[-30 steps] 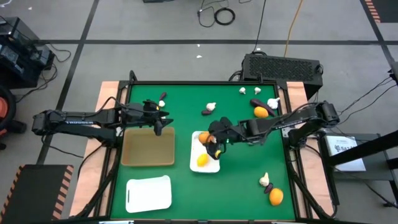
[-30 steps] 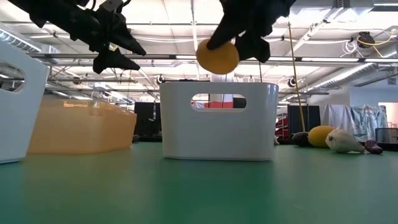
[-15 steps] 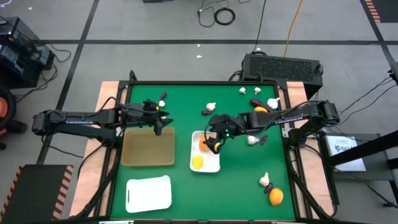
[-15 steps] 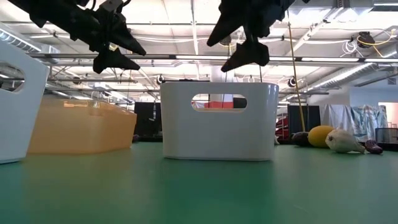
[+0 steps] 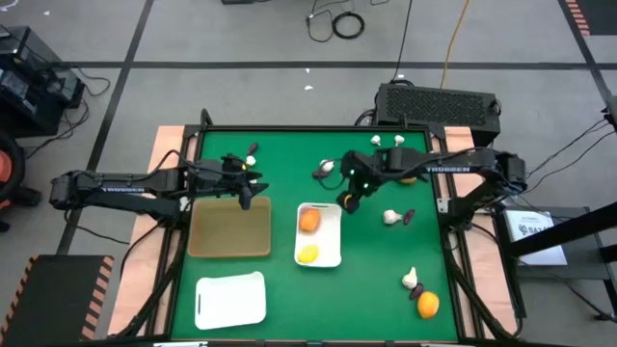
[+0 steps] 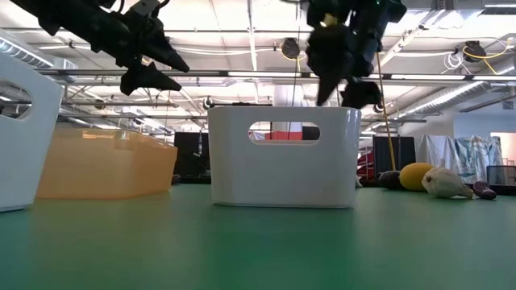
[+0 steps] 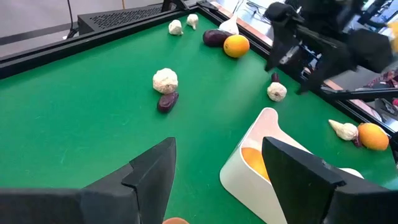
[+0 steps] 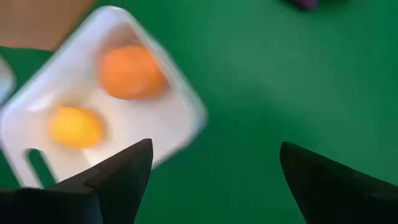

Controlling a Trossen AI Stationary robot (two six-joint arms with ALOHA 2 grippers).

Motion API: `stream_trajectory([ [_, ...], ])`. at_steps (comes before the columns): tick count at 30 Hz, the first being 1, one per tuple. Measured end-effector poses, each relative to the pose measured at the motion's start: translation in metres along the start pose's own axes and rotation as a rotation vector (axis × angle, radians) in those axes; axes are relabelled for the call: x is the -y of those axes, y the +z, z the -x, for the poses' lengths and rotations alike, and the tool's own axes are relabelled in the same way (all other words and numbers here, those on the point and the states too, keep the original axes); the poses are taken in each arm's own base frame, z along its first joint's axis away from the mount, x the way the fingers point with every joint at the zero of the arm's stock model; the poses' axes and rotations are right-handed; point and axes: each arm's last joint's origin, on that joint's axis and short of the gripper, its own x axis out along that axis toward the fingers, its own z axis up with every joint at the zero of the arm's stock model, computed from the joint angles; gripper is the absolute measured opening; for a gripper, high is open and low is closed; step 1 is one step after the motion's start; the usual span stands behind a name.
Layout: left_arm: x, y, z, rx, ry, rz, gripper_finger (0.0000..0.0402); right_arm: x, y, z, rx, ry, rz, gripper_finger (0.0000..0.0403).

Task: Sort produce into baskets
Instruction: Put the yellow lemon into the top white bin

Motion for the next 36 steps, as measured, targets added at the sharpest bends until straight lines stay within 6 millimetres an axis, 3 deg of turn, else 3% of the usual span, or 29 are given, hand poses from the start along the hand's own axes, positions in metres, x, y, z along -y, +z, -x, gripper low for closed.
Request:
stream_trajectory([
  [12, 0.000, 0.000, 0.000, 0.000, 0.000, 0.006, 0.0246, 0.067, -0.004, 0.018, -0.230, -0.378, 0.236, 0.0340],
  [19, 0.000, 0.000, 0.000, 0.003, 0.007, 0.008, 0.0246, 0.102, 0.007, 0.018, -0.261, -0.505, 0.129, 0.0340],
  [26, 0.000, 0.000, 0.000, 0.004, 0.007, 0.009, 0.0246, 0.131, 0.009, 0.006, -0.410, -0.533, 0.082, 0.0340],
  [36, 0.000, 0.000, 0.000, 0.003, 0.007, 0.061, 0.0246, 0.154, 0.010, -0.027, -0.629, -0.538, 0.142, 0.0340],
])
